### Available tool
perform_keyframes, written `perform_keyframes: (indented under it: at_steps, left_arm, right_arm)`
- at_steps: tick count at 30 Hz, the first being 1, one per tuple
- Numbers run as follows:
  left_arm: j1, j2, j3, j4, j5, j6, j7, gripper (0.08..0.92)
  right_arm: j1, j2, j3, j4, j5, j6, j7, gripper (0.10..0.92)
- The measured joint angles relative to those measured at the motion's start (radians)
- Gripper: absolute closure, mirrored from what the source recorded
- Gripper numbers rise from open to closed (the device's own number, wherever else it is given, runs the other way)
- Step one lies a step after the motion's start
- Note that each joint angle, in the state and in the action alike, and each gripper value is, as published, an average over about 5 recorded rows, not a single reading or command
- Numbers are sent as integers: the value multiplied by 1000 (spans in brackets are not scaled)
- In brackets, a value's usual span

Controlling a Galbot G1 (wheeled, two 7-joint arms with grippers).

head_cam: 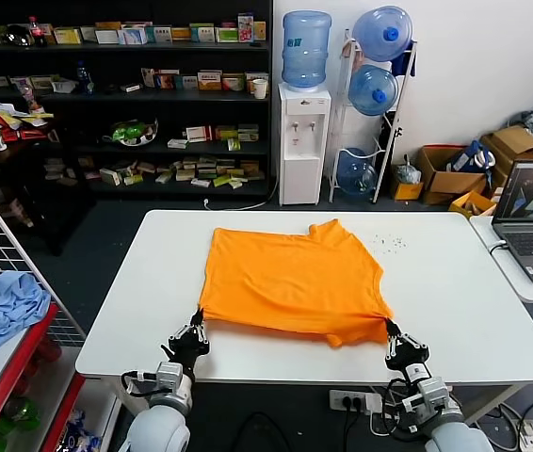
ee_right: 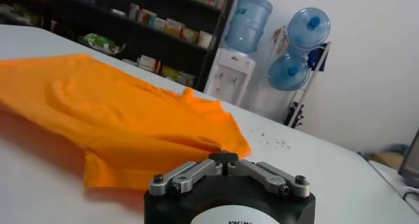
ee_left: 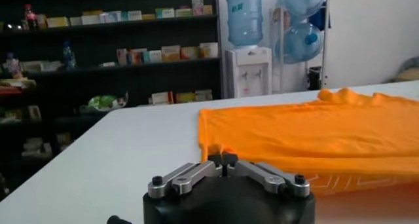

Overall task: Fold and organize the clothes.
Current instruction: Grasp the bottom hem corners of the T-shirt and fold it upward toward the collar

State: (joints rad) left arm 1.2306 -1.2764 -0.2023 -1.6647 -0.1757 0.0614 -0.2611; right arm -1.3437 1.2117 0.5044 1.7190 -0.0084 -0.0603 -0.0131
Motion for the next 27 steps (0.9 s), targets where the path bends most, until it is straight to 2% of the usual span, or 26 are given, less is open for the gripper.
perform_keyframes:
  at_steps: [9,20,23,27]
  left_arm:
    - [-122,-5,39,113,26,-10,0,906]
    - [-199,18,58,159,21,-4,8,906]
    - [-213,19,63,169,9,0,16,896]
    - [-219,26,65,172,-8,0,25,814]
  right_arm:
    - [132,6,-43,-115,3,-6,9,900]
    - [210,12,-86,-165,42,-50,15,894]
    - [222,17,-91,-175,58,-63,15,843]
    - [223,14,-92,-175,81,-79,15,731]
